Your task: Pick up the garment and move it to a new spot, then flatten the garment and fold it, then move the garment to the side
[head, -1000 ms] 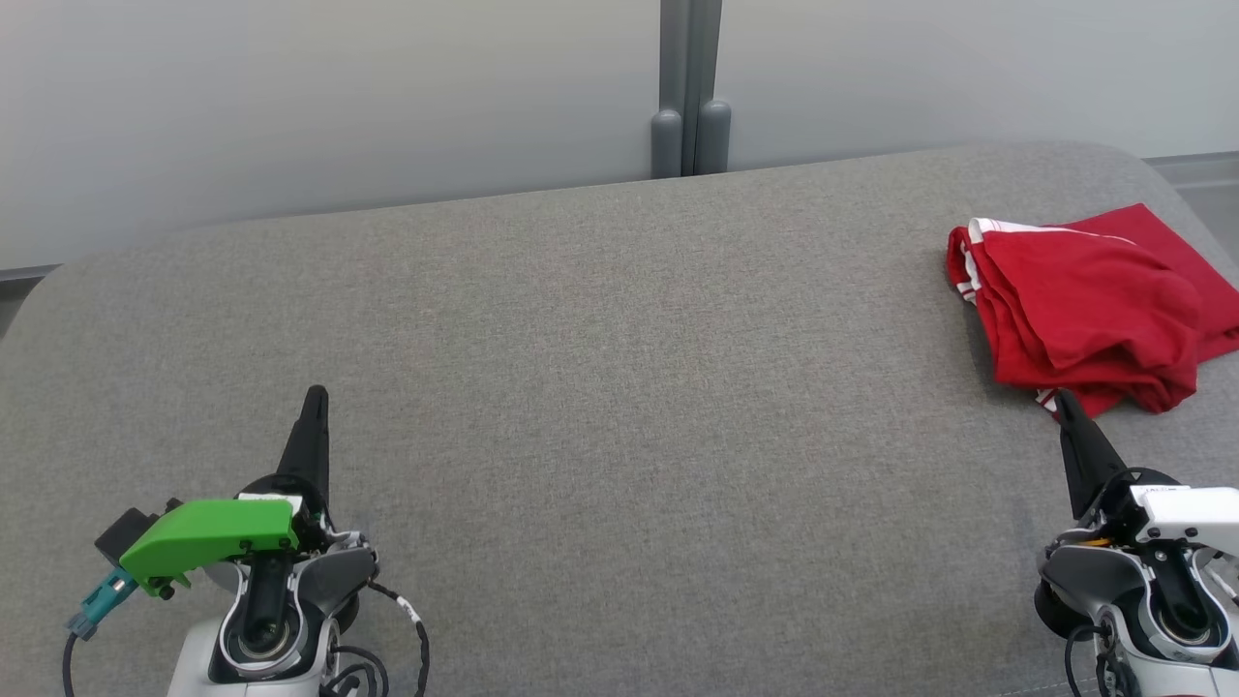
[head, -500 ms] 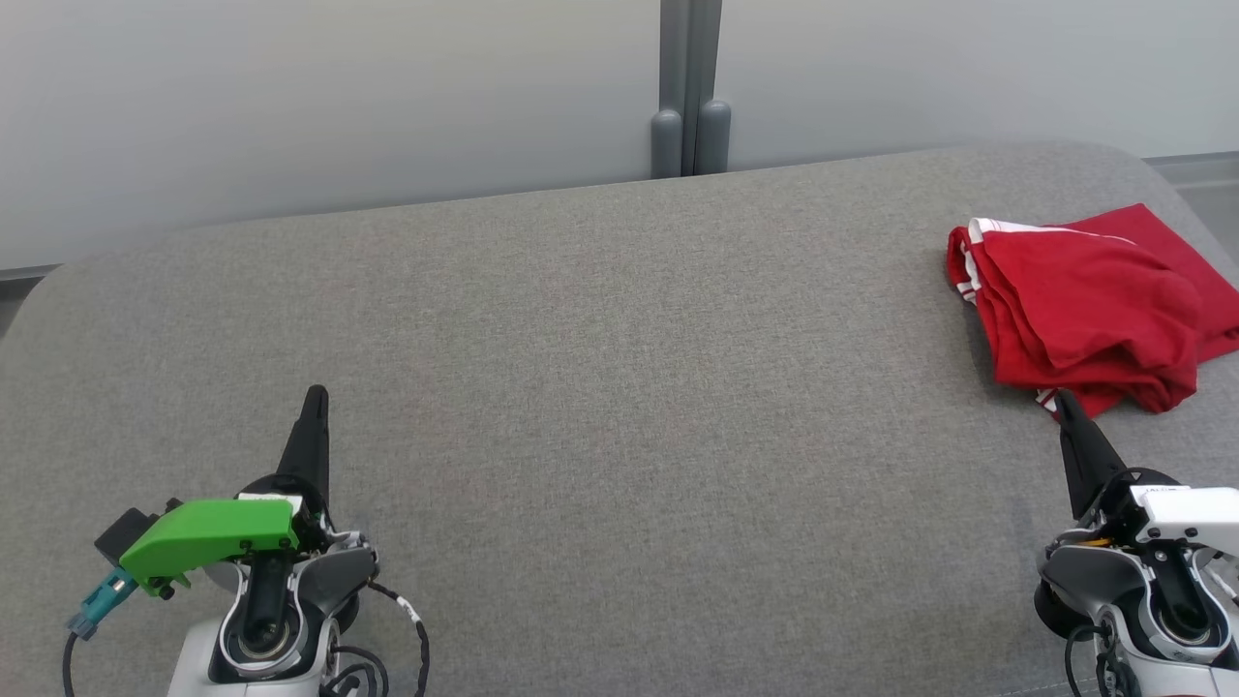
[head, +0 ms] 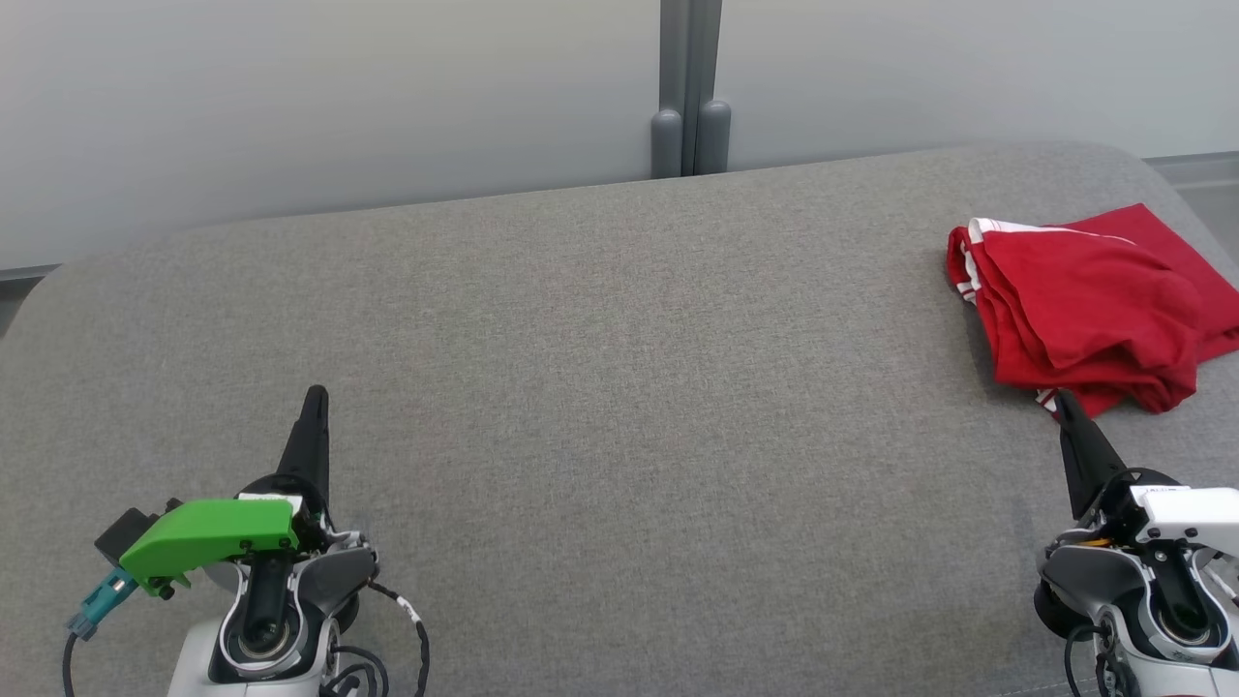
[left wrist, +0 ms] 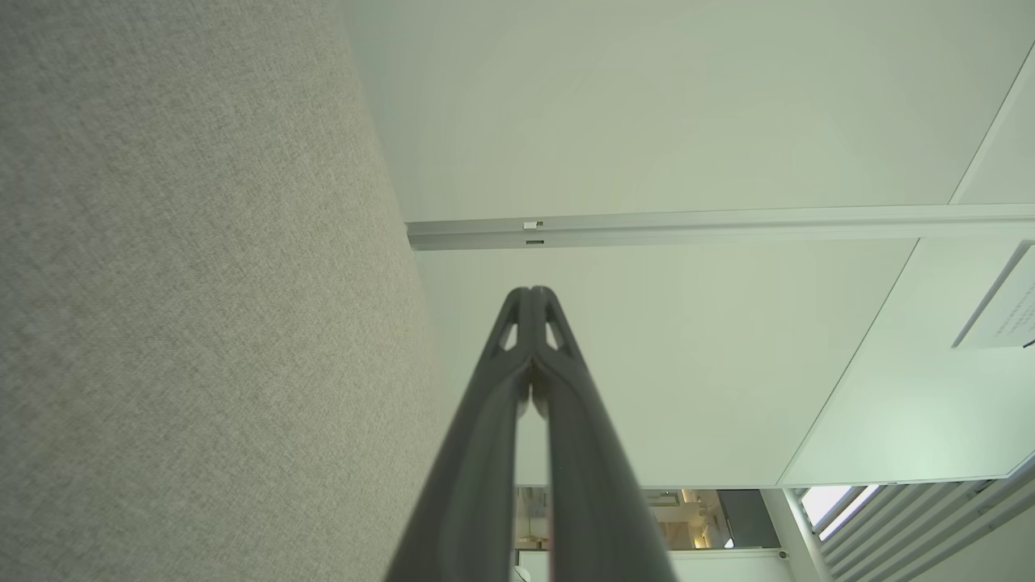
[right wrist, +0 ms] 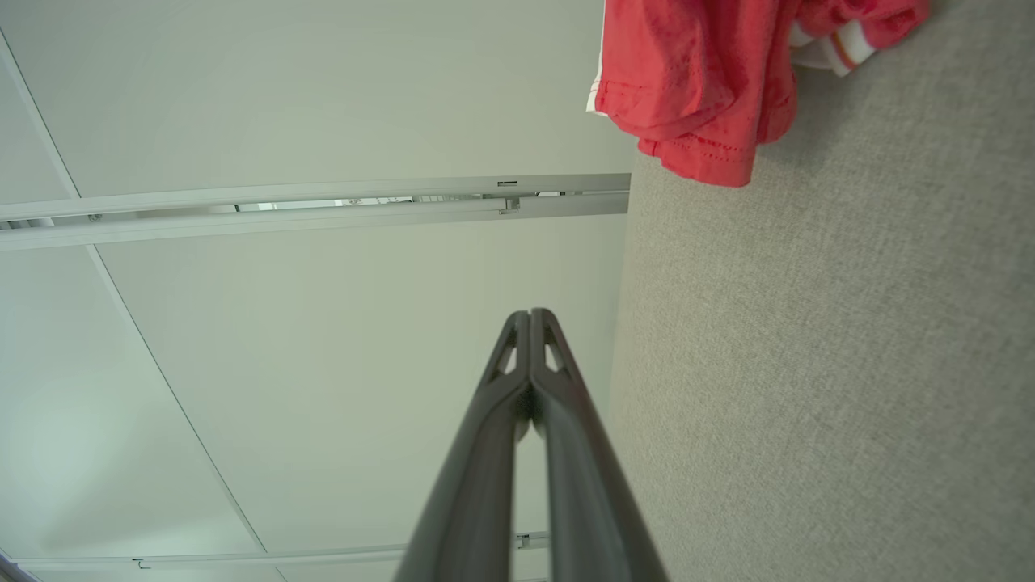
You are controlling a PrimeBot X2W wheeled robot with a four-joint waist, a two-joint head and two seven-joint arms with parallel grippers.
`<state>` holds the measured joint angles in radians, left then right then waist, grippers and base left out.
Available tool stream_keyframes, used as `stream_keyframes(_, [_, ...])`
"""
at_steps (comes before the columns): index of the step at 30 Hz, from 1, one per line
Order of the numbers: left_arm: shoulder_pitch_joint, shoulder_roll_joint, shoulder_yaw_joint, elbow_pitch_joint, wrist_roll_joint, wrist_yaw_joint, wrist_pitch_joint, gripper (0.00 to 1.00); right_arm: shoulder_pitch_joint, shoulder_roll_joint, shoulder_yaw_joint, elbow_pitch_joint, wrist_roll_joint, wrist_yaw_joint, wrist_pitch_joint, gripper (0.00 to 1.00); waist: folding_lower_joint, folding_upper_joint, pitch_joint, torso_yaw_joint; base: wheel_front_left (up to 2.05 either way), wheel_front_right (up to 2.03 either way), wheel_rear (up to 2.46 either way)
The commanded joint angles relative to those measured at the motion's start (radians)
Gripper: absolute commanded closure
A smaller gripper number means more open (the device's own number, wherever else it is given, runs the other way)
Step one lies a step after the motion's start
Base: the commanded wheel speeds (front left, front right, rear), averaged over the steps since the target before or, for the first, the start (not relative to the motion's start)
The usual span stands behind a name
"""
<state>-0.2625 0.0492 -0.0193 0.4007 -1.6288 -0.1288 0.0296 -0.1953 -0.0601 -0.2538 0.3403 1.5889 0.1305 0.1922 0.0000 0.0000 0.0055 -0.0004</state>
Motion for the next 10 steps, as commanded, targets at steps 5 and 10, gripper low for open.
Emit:
stream_keyframes(5, [-0.015, 0.000, 0.003, 0.002, -0.005, -0.006, 0.001, 1.00, -0.013, 0.000, -0.004, 0.002, -0.006, 0.000, 0.005, 1.00, 0.0000, 0.0000, 0.000, 0.000, 0.00, 0.00, 0.00])
stream_keyframes(10, [-0.015, 0.000, 0.003, 0.002, -0.005, -0.006, 0.001, 1.00, -0.013, 0.000, -0.005, 0.002, -0.006, 0.000, 0.006, 1.00, 0.0000, 0.0000, 0.000, 0.000, 0.00, 0.00, 0.00])
